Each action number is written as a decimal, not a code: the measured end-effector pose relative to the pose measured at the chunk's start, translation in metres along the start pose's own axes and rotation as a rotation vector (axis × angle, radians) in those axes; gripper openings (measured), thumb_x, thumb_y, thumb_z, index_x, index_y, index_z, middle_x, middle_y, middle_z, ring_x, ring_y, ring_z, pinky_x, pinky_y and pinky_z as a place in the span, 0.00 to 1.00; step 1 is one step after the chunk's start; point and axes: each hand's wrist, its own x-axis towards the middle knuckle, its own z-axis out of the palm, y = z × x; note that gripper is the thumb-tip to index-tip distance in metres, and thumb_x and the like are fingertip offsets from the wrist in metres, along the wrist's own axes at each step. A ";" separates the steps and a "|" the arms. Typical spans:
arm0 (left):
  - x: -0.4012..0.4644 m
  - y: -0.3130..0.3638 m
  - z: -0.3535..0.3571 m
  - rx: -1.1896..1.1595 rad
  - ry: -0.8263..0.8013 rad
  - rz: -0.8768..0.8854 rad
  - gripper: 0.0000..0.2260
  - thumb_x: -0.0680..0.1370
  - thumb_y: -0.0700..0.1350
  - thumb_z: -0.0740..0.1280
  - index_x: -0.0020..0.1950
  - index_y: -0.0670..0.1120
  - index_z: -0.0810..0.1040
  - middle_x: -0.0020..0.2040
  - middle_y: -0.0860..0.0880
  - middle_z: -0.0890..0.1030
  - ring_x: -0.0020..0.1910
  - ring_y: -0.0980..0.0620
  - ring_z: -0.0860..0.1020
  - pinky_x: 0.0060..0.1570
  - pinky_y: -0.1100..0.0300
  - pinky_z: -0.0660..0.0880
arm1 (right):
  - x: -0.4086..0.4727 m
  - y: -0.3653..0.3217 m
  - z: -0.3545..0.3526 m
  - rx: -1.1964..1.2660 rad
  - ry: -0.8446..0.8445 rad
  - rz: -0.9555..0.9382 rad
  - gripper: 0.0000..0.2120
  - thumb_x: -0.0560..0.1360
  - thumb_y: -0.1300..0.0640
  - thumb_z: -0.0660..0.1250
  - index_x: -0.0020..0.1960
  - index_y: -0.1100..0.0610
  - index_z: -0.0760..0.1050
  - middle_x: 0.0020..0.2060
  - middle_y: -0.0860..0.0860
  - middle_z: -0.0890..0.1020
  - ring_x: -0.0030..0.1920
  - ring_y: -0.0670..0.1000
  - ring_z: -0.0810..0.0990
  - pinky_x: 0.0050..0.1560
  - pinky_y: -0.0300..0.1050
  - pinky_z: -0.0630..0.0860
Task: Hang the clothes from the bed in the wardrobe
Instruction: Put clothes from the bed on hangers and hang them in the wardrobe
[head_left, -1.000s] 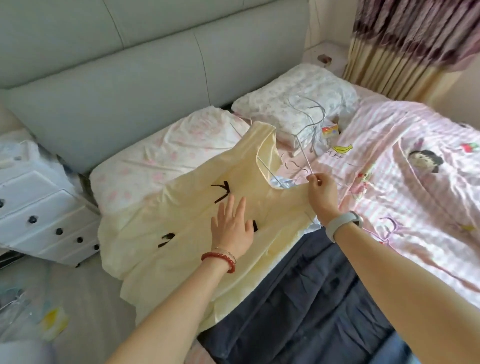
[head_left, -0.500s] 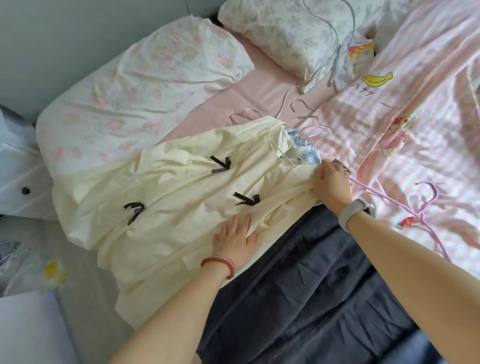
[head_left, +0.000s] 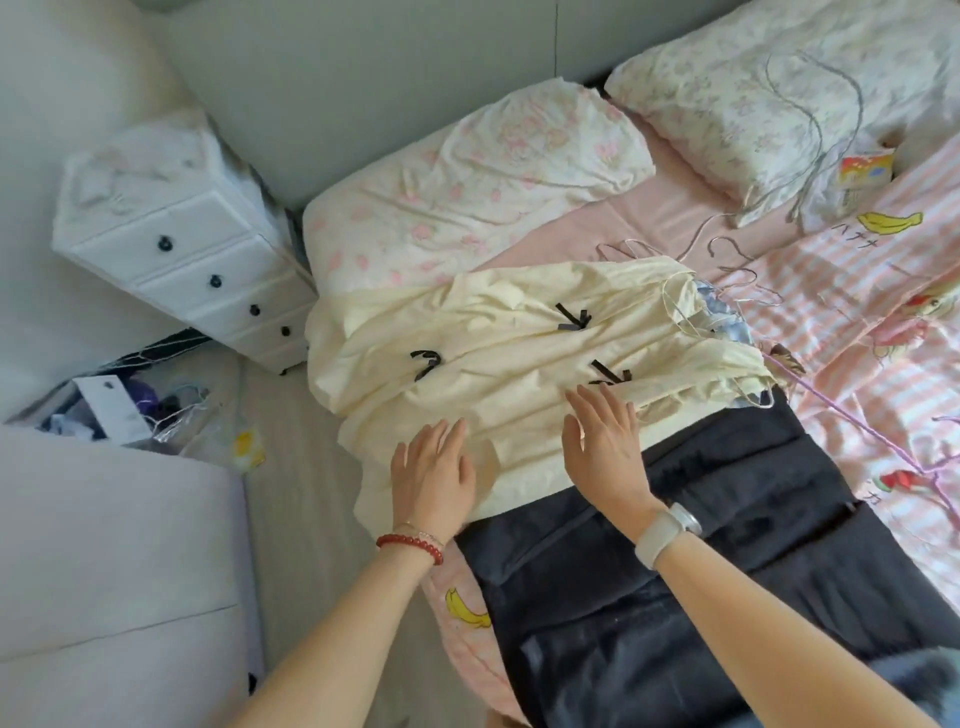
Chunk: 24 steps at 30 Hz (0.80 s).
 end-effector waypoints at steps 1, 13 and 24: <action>-0.019 -0.013 -0.004 -0.029 0.018 -0.048 0.21 0.80 0.47 0.54 0.73 0.49 0.60 0.73 0.50 0.63 0.72 0.52 0.59 0.69 0.49 0.58 | -0.015 -0.016 0.007 0.025 -0.019 -0.015 0.17 0.78 0.60 0.57 0.66 0.60 0.69 0.66 0.56 0.71 0.72 0.57 0.60 0.71 0.57 0.50; -0.357 -0.117 0.033 -0.174 0.075 -0.488 0.21 0.80 0.50 0.53 0.73 0.50 0.60 0.69 0.49 0.67 0.68 0.50 0.65 0.65 0.56 0.61 | -0.262 -0.148 0.094 -0.223 -0.521 -0.588 0.17 0.79 0.56 0.53 0.67 0.56 0.67 0.66 0.52 0.69 0.71 0.52 0.58 0.70 0.54 0.47; -0.678 -0.201 0.056 -0.201 0.318 -1.305 0.21 0.81 0.51 0.52 0.74 0.51 0.57 0.74 0.50 0.60 0.73 0.54 0.57 0.70 0.54 0.56 | -0.493 -0.283 0.181 -0.315 -0.889 -1.414 0.20 0.78 0.53 0.55 0.69 0.54 0.65 0.67 0.50 0.70 0.70 0.51 0.63 0.67 0.48 0.59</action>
